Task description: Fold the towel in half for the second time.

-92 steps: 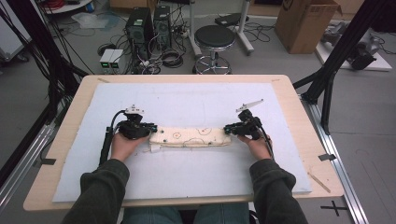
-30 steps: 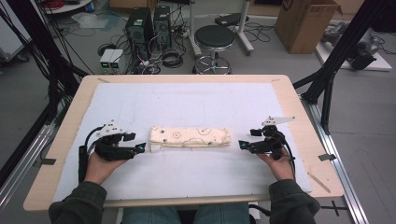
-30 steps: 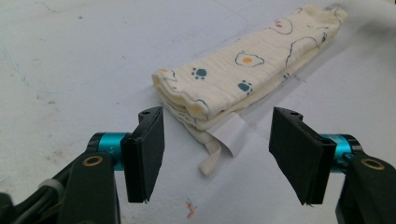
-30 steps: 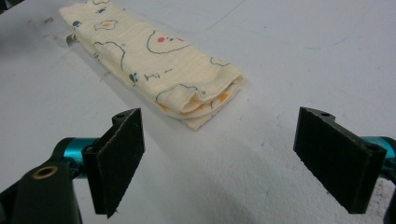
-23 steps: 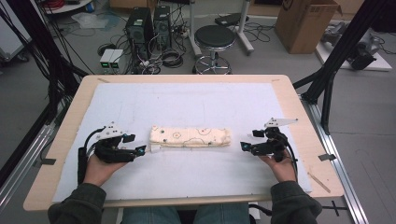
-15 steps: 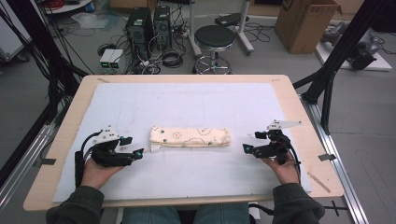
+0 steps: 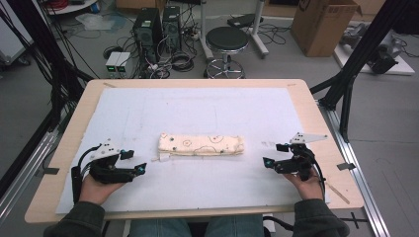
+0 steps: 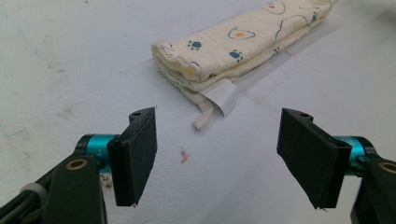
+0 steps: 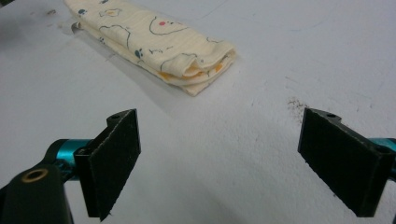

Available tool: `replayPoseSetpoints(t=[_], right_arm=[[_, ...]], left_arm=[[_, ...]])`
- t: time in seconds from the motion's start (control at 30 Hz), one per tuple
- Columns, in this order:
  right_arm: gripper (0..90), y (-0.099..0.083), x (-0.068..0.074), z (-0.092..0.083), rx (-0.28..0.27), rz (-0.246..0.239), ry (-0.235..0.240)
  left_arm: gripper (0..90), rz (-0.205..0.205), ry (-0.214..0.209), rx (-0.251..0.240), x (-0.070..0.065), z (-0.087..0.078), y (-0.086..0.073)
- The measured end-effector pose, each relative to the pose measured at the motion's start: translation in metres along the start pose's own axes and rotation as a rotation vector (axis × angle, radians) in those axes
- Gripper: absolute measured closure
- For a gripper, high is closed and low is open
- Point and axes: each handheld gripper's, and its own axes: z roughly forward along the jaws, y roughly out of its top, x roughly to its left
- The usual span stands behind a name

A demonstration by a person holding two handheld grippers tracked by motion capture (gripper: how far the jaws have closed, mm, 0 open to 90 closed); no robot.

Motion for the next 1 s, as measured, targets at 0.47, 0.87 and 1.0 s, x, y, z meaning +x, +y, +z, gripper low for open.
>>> replayPoseSetpoints(t=[0.47,0.87,1.0], right_arm=[[12.2,-0.014,0.003,-0.011,0.002,0.007,-0.023],[12.2,-0.023,0.009,-0.015,0.000,-0.006,-0.020],[12.1,-0.022,0.012,-0.011,0.008,-0.027,-0.023]], left_arm=[[27.7,0.023,0.011,0.006,-0.006,-0.009,-0.009],[27.0,0.016,0.033,0.007,-0.006,-0.014,-0.019],[27.0,0.015,0.032,0.005,-0.006,-0.011,-0.019]])
